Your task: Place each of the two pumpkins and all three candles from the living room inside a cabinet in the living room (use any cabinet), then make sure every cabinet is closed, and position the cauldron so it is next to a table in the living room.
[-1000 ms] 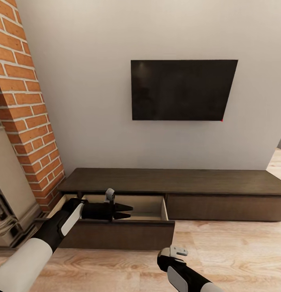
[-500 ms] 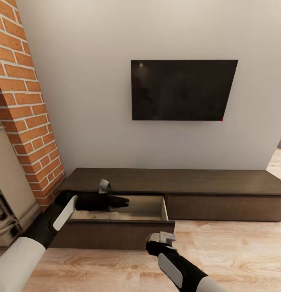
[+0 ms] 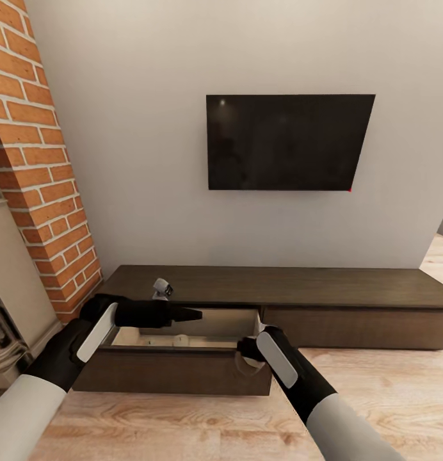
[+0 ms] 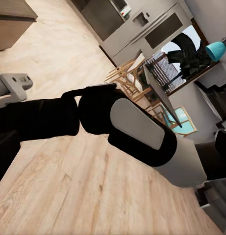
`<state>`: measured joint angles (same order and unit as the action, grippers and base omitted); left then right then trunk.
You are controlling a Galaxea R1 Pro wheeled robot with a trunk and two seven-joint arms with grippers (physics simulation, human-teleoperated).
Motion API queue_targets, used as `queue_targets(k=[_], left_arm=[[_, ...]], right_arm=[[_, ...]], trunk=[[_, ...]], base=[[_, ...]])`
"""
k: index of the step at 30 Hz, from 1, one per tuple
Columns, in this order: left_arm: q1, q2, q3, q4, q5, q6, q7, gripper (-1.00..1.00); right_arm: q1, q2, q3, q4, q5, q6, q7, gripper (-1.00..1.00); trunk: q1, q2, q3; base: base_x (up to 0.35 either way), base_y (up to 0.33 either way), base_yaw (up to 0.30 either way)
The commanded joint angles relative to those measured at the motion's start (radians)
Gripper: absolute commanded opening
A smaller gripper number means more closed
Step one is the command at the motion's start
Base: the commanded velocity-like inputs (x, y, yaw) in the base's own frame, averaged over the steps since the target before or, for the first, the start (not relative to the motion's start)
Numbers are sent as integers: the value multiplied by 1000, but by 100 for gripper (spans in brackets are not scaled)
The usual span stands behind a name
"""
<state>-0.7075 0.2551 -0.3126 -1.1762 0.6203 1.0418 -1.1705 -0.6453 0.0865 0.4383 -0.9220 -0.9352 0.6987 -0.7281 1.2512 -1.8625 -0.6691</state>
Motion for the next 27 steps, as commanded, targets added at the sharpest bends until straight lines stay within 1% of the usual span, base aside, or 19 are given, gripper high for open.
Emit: queue_targets(k=[1,7,15,22,25,26,27], left_arm=[[-1,1,-2,0,2,5,-2,100],[-1,1,-2,-2,2,5,0,100],[-1,1,-1,-11,1,5,0,100],[-1,1,-2,-28,4,5,-7,100],[-1,3,-3,-60,8,5,-52,100],[-1,8,-4,-78,10,5,-89,100],[-1,12,-5,-86,10,5,-108,100]], right_arm=[[-5,0,-3,4,-10,6,-11,-100],[-32,-1,-17,46,-8,17,-20,-100],[-40,2,-18,66,-6,15,-22,-100],[-41,4,-17,71,-5,9,-22,-100],[-41,4,-16,72,-5,9,-22,-100],[-41,5,-16,72,-4,8,-21,-100],[-41,5,-15,72,-5,8,-21,-100]], trunk=[[0,-1,-1],[0,-1,-1],[0,-1,-1],[0,-1,-1],[0,-1,-1],[0,-1,-1],[0,-1,-1]], base=[[0,0,0],[59,0,0],[81,0,0],[254,0,0],[318,0,0],[277,0,0],[243,0,0]])
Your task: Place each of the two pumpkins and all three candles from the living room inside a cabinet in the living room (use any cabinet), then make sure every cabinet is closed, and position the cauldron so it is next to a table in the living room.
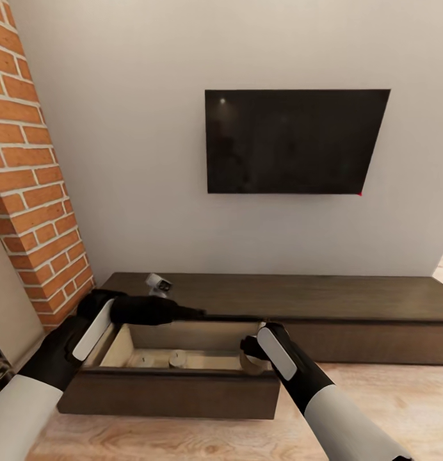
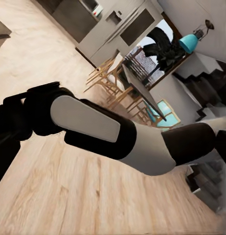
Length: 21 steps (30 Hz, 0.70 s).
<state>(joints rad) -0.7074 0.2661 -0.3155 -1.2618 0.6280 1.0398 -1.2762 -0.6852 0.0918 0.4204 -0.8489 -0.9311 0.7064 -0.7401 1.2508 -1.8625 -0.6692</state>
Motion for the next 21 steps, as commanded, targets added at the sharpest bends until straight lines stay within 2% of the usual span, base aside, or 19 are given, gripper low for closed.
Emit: queue_targets(k=[1,3,8,14,21], left_arm=[[-1,5,-2,-6,3,7,-18,100],[0,15,-2,-17,6,7,-52,100],[0,30,-2,-27,14,7,-81,100],[0,34,-2,-35,16,7,-87,100],[0,35,-3,-45,16,7,-89,100]], right_arm=[[-1,0,2,-1,-8,0,-9,-100],[-1,0,3,0,-8,0,-9,-100],[-1,2,6,0,-8,-1,-9,-100],[-2,15,8,1,-8,-1,-10,-100],[-4,25,9,26,-8,-1,-9,-100]], trunk=[[0,-1,-1],[0,-1,-1],[0,-1,-1],[0,-1,-1],[0,-1,-1]], base=[[205,0,0],[134,0,0],[66,0,0],[130,0,0],[26,-42,0]])
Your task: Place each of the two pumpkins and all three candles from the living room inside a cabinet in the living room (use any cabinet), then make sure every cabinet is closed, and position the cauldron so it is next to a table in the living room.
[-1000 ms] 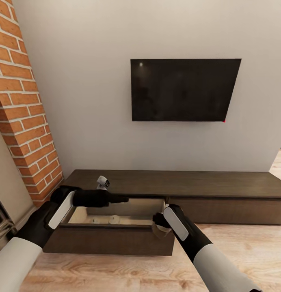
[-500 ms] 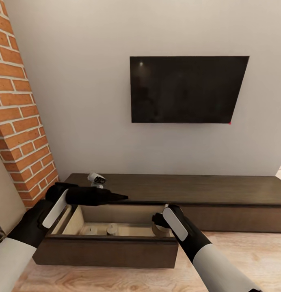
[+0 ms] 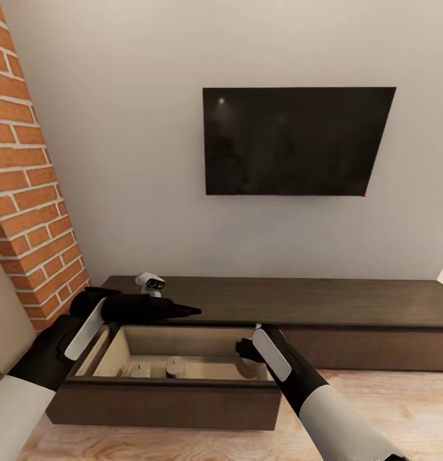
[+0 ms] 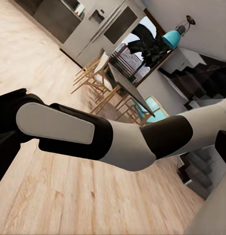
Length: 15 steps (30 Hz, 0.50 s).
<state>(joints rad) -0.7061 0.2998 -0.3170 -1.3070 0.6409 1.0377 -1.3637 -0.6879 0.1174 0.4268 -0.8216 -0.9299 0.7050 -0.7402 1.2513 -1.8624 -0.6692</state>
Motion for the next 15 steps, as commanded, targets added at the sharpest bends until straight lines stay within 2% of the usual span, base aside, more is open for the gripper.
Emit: queue_targets(k=[1,8,15], left_arm=[[-1,1,-2,-1,3,10,-1,100],[-1,1,-2,-1,3,10,-2,100],[-1,1,-1,-2,3,10,-2,100]], right_arm=[[-3,1,3,5,-9,0,-9,-100],[-7,4,3,15,-9,-1,-8,-100],[-7,7,3,16,-9,-1,-8,-100]], trunk=[[0,-1,-1],[0,-1,-1],[0,-1,-1]], base=[[6,-186,0],[15,-108,0],[178,-13,0]])
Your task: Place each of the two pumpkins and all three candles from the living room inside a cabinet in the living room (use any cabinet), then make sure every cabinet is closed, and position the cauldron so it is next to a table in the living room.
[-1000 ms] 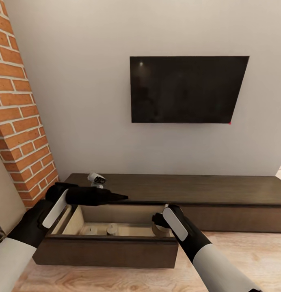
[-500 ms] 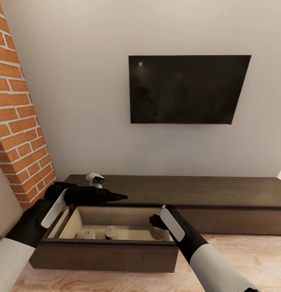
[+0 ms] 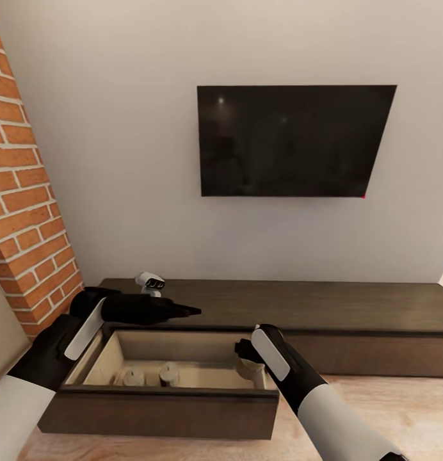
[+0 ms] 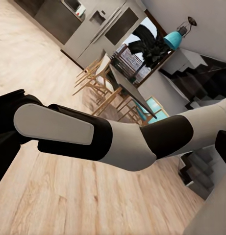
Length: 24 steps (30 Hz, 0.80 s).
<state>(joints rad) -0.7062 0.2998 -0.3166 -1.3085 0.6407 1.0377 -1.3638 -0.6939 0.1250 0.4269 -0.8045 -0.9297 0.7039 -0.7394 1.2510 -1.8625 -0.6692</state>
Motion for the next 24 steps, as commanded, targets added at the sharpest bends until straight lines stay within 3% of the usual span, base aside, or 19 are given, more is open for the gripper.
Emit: queue_targets(k=[1,24], left_arm=[[-1,1,-2,0,3,10,-1,100],[-1,1,-2,0,4,10,-1,100]], right_arm=[[-1,1,3,-1,-9,0,-9,-100],[-1,11,4,6,-11,-1,-5,-100]], trunk=[[0,-1,-1],[0,-1,-1]], base=[[75,-2,0],[69,65,0]])
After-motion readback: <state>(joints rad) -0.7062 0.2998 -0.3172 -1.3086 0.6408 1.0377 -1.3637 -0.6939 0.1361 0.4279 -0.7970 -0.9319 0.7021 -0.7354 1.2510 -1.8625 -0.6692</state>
